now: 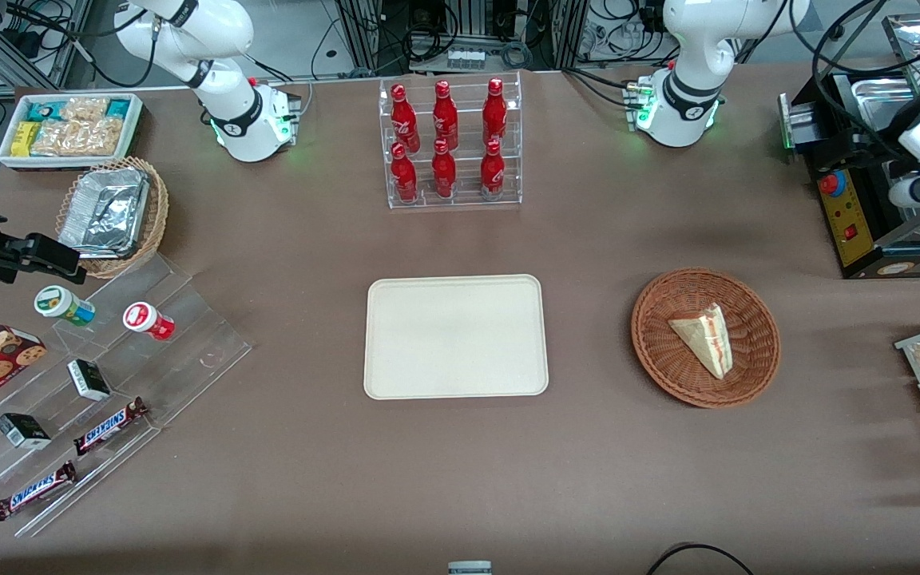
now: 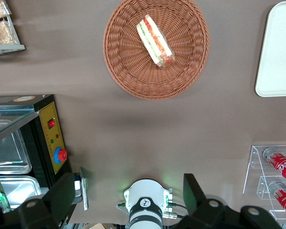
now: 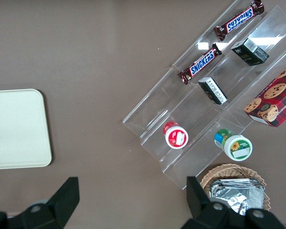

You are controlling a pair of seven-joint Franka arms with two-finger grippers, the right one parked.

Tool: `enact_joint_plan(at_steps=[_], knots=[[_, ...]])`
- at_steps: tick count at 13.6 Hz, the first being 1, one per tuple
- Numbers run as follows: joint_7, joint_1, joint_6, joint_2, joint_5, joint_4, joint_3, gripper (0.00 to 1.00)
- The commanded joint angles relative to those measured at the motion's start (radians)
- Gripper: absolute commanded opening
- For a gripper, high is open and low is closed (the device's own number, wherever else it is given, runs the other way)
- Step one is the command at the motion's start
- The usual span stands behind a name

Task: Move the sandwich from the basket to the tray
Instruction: 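Move the left gripper over the wrapped sandwich in the wicker basket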

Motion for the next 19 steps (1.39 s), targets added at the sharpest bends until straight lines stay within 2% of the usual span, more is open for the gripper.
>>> enact_joint_plan(at_steps=[1,5,9,12,15,19], knots=[[0.0,-0.002,0.01,-0.003,-0.012,0.004,0.002,1.0],[-0.026,-0.007,0.06,0.068,0.007,-0.001,0.003,1.0],[-0.219,-0.034,0.216,0.167,0.003,-0.054,0.0,1.0],[-0.333,-0.043,0.373,0.171,0.003,-0.186,0.0,1.0],[-0.474,-0.069,0.593,0.157,0.007,-0.378,0.002,1.0],[-0.633,-0.069,0.811,0.157,0.007,-0.537,0.002,1.0]])
